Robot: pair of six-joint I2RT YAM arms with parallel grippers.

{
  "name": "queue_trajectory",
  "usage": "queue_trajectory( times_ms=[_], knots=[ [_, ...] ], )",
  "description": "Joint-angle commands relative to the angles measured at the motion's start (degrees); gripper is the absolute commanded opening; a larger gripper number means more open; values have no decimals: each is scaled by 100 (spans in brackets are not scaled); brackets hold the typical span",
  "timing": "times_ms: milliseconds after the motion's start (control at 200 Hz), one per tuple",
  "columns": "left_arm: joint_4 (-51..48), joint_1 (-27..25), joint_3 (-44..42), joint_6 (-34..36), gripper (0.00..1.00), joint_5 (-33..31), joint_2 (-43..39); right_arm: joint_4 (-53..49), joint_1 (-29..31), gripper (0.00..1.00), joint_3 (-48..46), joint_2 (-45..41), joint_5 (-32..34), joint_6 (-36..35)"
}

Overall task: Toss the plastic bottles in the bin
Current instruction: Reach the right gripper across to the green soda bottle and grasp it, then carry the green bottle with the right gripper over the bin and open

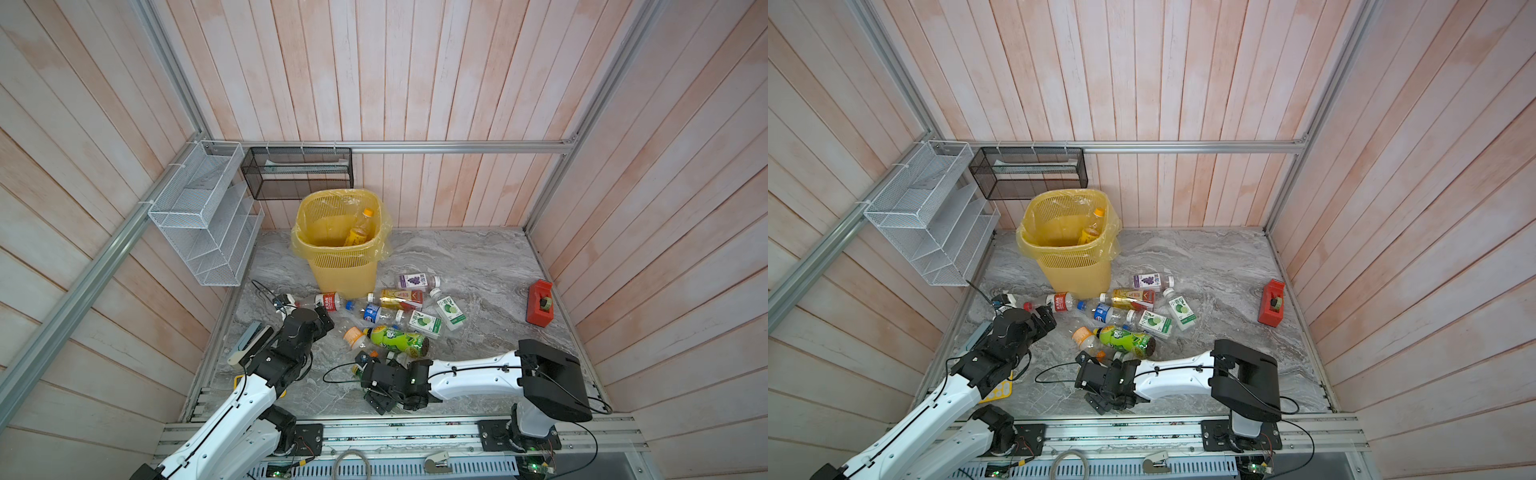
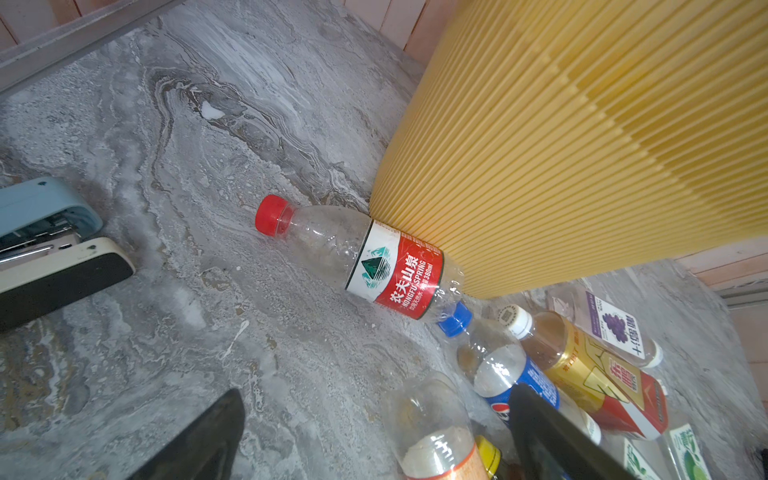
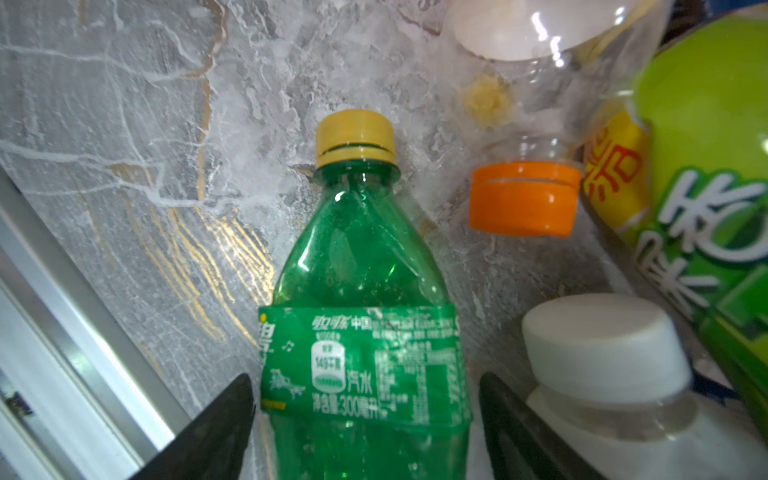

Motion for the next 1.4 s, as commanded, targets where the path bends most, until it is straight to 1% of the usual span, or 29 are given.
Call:
queue_trajectory(
  times_ms=[0, 135, 210, 285, 370, 535, 665, 830, 900, 955, 1025, 1150, 1225, 1310, 1335, 1395],
  knots=[
    [-144, 25, -85, 40, 100, -39, -62, -260, 62, 82, 198, 182, -48, -183],
    [-173, 24, -73, 22, 100, -48, -72, -266, 70, 76, 211, 307, -74, -293],
    [-180, 21, -67, 6, 100, -48, -69, -326, 63, 69, 236, 305, -2, -326],
    [-172, 22, -63, -14, 100, -46, -84, -266, 64, 63, 207, 168, 53, -374],
    [-209, 23, -69, -5, 100, -63, -123, -71, 64, 60, 130, -101, 144, -410],
    [-290, 29, -84, 28, 100, -171, -284, 461, 66, 58, -175, -951, 519, -522],
    [-295, 30, -145, 30, 100, -236, -347, 898, 52, 57, -411, -1771, 1114, -802],
    [-252, 32, -217, -3, 100, -234, -360, 1533, -146, 58, -629, -2852, 2037, -1596],
    [-133, 34, -274, -27, 100, -111, -333, 2030, -421, 58, -683, -3294, 2114, -2052],
    [-38, 30, -313, -14, 100, -5, -286, 2436, -790, 59, -657, -3560, 1953, -2400],
    [38, 28, -341, -25, 100, 85, -205, 2870, -1316, 59, -480, -3739, 1569, -2717],
    [75, 12, -333, 17, 100, 180, -38, 3485, -2164, 61, 126, -3606, 821, -2930],
    [83, 5, -339, 12, 100, 207, 21, 3507, -2593, 61, 731, -3194, 297, -2896],
    [122, -32, -363, -5, 100, 215, 38, 3389, -3010, 61, 1464, -2463, -312, -2743],
    [148, -48, -367, -5, 100, 220, 44, 3306, -3134, 61, 1830, -2197, -509, -2626],
    [197, -72, -385, -5, 100, 231, 68, 2922, -3424, 62, 2629, -1444, -1309, -2313]
  ],
)
